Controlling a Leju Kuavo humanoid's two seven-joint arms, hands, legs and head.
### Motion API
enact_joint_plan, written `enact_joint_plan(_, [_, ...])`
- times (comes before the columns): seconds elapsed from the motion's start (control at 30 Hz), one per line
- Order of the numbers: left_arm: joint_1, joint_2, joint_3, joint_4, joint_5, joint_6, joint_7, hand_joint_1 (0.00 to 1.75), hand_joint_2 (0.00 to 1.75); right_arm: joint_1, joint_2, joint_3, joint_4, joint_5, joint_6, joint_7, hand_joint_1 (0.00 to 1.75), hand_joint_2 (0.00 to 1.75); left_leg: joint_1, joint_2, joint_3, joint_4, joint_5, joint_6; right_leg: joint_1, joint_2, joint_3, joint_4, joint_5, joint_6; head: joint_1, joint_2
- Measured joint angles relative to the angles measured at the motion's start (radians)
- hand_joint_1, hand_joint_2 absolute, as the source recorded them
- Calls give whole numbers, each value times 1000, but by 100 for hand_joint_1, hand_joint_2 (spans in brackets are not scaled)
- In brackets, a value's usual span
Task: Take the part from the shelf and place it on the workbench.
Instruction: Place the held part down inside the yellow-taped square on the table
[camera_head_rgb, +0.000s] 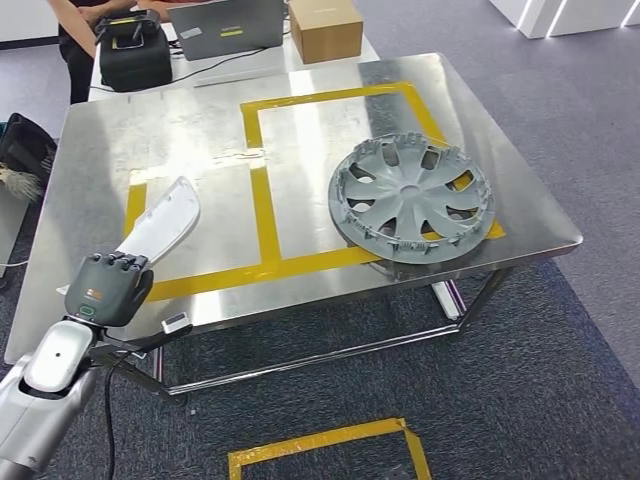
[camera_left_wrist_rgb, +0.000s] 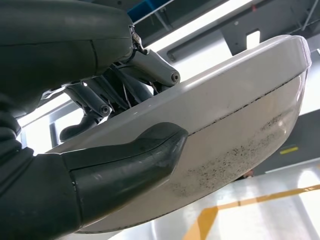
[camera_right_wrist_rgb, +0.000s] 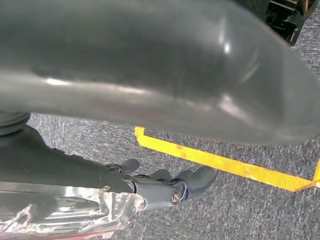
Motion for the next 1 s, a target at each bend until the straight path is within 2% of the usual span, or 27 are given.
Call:
enact_joint_plan(0.27, [-20, 25, -47, 8, -1, 3, 23, 175, 175, 0, 0, 0, 0, 0, 2, 0, 0, 0, -3, 0, 0, 0, 1, 1, -4, 0, 1, -2, 4, 5, 0, 0])
enact_joint_plan(1.0, [-24, 39, -80, 12, -1, 3, 23, 175, 175, 0, 0, 0, 0, 0, 2, 0, 0, 0, -5, 0, 0, 1, 2, 2, -5, 0, 1, -2, 4, 5, 0, 0])
